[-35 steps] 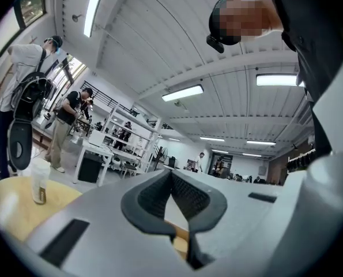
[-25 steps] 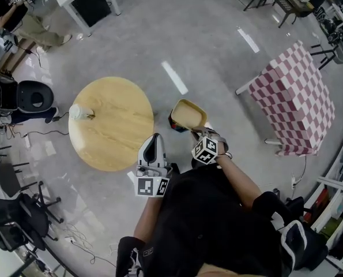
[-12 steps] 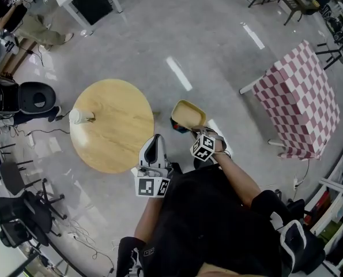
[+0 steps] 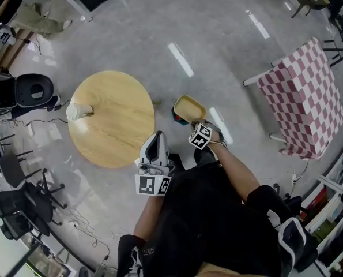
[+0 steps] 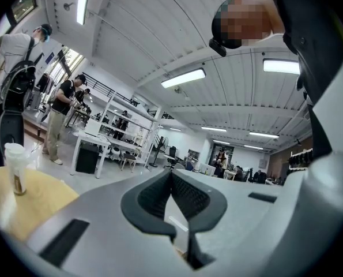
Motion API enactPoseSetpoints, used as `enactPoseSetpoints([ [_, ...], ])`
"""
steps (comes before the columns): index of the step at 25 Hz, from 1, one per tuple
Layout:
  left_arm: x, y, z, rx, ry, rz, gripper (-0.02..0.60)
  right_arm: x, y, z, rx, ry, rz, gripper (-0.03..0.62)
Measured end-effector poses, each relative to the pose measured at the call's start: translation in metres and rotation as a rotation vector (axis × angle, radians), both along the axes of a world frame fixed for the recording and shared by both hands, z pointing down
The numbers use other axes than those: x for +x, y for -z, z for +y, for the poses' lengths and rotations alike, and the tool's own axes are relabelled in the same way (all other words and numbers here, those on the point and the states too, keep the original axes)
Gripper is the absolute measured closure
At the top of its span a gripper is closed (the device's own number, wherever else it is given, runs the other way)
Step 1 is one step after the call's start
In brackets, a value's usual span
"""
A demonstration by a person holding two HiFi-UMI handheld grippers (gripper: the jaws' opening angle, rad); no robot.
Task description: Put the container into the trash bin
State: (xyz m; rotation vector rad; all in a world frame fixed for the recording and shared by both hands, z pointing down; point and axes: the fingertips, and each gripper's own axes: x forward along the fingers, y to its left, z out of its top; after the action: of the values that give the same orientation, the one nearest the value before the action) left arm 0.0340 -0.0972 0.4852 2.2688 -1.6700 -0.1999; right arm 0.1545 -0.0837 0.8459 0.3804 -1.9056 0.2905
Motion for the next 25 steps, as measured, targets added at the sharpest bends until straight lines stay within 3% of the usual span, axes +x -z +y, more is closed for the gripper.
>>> enactPoseSetpoints([
  [6,-0.001,-0.009,-0.01,-0.02,0.004,0.001,0.572,-0.004,-0.022,-0.013,-0.033,-0.059,-0.02,0.548],
  [9,-0.002,-0.013,-0.011,-0.033,0.009,0.001,0.572,-0.004,-0.029,-0.016,-0.039,-0.079,-0.023,0.459],
  [17,-0.004,-0.012,-0.013,-0.031,0.009,0.01,0.572,-0.004,-0.026,-0.014,-0.058,-0.101,-0.025,0.462],
  [20,0.0,-0.01,-0.013,-0.021,0.003,0.013,0.572,0.001,-0.018,-0.017,-0.054,-0.12,-0.04,0.527],
  [25,0.0,0.0,-0.008,0.009,-0.004,0.014,0.572,0.003,0.019,-0.028,-0.011,-0.181,-0.108,0.55],
])
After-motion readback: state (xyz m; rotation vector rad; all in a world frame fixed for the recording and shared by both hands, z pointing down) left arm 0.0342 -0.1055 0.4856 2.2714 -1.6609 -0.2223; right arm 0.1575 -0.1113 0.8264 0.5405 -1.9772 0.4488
